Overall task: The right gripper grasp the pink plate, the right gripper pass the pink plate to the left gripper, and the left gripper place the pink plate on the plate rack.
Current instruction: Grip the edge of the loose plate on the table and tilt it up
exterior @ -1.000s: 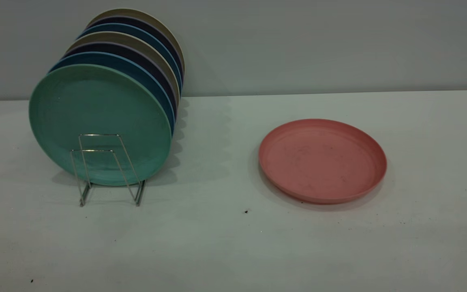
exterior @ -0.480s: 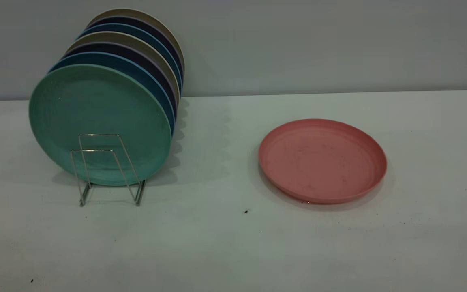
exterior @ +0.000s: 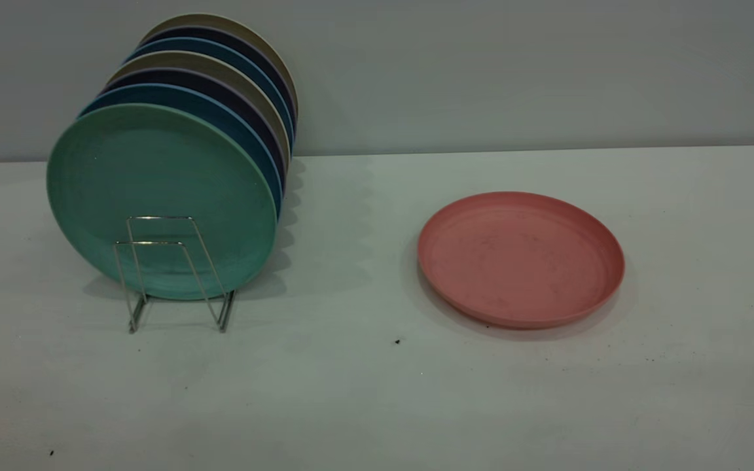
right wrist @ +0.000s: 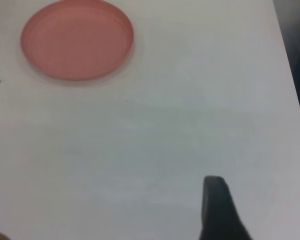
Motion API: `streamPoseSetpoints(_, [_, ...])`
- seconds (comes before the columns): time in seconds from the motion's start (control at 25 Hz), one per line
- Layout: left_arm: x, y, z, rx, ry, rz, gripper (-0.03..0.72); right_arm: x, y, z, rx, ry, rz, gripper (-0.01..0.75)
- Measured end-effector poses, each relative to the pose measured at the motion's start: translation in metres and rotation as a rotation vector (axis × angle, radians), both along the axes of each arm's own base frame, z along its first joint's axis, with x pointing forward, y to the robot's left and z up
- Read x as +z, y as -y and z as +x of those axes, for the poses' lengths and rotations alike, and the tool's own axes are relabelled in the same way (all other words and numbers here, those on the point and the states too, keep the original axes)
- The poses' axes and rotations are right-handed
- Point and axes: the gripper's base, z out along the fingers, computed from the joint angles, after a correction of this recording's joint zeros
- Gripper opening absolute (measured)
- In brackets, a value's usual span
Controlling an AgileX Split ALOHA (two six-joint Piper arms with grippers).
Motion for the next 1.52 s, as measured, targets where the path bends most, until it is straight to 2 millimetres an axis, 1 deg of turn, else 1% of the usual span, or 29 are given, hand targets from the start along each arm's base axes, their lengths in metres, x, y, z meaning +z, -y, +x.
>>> streamPoseSetpoints(0.8, [0.0, 0.0, 0.0, 0.001, 0.004, 0.001, 0.497, 0.001, 0.0, 0.0, 0.011, 0.009, -0.001, 0.438])
streamPoseSetpoints(0.88, [0.006, 0.001, 0.001, -0.01, 0.047, -0.012, 0.497, 0.004, -0.001, 0.001, 0.021, 0.038, -0.005, 0.438])
streamPoseSetpoints(1.0, [0.016, 0.006, 0.011, -0.033, 0.121, -0.059, 0.497, 0.013, -0.004, 0.006, 0.051, 0.099, 0.018, 0.438])
streamPoseSetpoints(1.12, [0.024, 0.011, 0.031, -0.054, 0.106, -0.129, 0.497, 0.02, -0.009, 0.025, 0.086, 0.094, 0.075, 0.427])
streamPoseSetpoints(1.2, [0.026, 0.014, 0.048, -0.076, 0.064, -0.159, 0.497, 0.024, -0.014, 0.041, 0.12, 0.067, 0.112, 0.413])
streamPoseSetpoints(1.28, [0.025, 0.018, 0.066, -0.11, 0.002, -0.177, 0.497, 0.025, -0.019, 0.062, 0.157, 0.027, 0.16, 0.402])
streamPoseSetpoints(1.4, [0.02, 0.025, 0.092, -0.181, -0.105, -0.21, 0.497, 0.022, -0.026, 0.096, 0.21, -0.054, 0.211, 0.391])
streamPoseSetpoints(1.52, [0.012, 0.033, 0.117, -0.261, -0.195, -0.276, 0.497, 0.009, -0.032, 0.132, 0.267, -0.137, 0.236, 0.389])
